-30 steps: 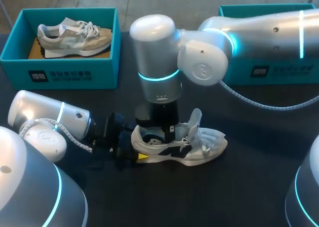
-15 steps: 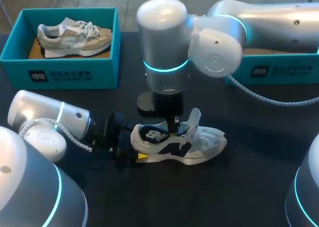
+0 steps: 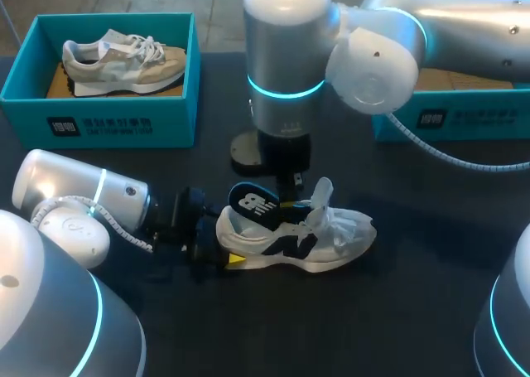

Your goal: Take the shoe out of the shoebox, open the shoe tongue, remove and reinsert the insole, then place the shoe into the shoebox

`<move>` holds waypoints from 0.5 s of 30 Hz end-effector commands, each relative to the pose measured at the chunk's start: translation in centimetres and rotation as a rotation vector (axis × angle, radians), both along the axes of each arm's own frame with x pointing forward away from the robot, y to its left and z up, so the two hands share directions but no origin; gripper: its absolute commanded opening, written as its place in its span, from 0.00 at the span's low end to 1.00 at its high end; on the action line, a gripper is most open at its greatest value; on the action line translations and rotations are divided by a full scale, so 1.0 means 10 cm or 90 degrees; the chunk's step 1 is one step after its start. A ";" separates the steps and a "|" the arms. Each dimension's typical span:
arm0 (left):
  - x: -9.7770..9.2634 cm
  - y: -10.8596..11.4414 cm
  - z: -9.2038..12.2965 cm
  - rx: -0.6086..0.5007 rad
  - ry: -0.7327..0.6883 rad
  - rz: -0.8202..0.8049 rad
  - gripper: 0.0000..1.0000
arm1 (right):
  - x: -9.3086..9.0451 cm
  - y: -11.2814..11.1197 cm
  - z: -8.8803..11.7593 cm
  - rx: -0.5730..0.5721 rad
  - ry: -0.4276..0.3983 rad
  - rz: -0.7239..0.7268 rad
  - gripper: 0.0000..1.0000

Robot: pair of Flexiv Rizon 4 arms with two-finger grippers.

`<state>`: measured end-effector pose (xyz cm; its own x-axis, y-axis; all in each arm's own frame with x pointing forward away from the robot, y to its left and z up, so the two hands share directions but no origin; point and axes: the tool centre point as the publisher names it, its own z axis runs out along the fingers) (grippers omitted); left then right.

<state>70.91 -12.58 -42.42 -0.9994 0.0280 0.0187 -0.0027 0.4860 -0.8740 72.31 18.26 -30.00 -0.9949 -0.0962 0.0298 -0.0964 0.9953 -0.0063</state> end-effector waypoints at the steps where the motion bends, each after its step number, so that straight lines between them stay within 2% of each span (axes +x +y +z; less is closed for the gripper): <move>1: 0.00 0.00 -0.01 0.002 0.000 0.000 0.00 | 0.06 -0.01 0.07 0.009 -0.003 0.009 0.00; 8: 0.00 0.00 -0.01 0.002 0.000 0.000 0.00 | 0.22 0.13 0.09 0.052 -0.018 0.056 0.00; 15: 0.00 0.00 -0.01 0.002 0.000 0.000 0.00 | 0.28 0.23 0.05 0.074 -0.012 0.078 0.00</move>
